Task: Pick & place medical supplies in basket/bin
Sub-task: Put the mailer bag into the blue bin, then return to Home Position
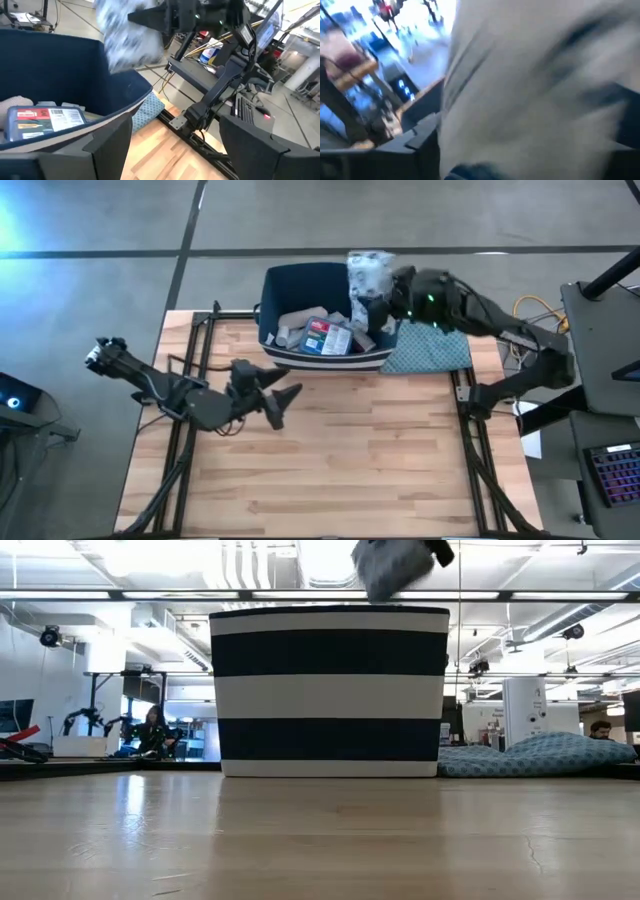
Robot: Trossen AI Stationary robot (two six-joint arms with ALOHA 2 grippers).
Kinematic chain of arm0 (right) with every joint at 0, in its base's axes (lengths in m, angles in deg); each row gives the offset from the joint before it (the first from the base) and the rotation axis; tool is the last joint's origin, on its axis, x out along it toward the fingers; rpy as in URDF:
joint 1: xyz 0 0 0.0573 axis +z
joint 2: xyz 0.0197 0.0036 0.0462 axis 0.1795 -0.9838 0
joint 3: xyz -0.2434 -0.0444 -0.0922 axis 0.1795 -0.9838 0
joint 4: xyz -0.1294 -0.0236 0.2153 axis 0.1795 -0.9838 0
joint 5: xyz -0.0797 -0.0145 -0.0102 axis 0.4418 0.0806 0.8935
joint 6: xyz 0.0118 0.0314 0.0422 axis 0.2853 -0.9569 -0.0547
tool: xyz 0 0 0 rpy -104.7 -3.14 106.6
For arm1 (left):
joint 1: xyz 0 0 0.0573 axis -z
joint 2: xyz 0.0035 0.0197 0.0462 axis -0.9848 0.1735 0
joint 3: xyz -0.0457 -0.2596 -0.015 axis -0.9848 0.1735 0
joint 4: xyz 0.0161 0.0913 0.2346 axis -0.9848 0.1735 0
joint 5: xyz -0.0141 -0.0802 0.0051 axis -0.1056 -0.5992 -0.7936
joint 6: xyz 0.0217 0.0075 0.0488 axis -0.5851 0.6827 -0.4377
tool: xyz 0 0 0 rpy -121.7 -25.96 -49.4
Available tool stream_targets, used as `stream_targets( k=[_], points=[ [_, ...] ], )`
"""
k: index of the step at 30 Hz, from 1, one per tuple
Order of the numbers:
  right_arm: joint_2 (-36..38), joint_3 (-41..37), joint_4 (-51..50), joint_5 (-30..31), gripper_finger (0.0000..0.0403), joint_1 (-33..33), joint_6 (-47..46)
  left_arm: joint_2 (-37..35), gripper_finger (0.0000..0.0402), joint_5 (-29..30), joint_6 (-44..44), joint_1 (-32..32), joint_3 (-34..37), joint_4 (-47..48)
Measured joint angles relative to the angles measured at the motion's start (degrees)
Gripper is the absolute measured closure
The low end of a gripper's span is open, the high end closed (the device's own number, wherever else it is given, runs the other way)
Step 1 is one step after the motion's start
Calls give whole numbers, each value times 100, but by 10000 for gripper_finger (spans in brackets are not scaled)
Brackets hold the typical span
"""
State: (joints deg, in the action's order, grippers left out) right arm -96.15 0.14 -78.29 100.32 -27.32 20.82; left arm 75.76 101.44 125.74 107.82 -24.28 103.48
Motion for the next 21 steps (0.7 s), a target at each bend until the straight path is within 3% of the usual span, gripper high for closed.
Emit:
stream_targets(
  k=[3,8,10,12,15,19,21],
  points=[
    [-416,753,-665,-356,106,-303,5,-331,123,-70,-154,8,1,342],
    [-824,1855,-1144,-370,72,-509,268,-1022,123,-835,-65,62,40,758],
    [-878,2291,-1267,-390,64,-511,267,-1251,123,-1206,-507,63,50,772],
    [-859,2643,-1401,-543,59,-393,784,-1521,123,-1795,-1119,20,80,576],
    [-670,2921,-1584,-1281,54,71,1644,-1968,123,-2939,-2198,-255,333,-263],
    [-244,2821,-1955,-2322,56,1196,2214,-2709,123,-4964,-3131,-804,1266,-1480],
    [2,2559,-2048,-2406,59,1927,2105,-3134,123,-5638,-3287,-1043,1936,-2041]
  ],
)
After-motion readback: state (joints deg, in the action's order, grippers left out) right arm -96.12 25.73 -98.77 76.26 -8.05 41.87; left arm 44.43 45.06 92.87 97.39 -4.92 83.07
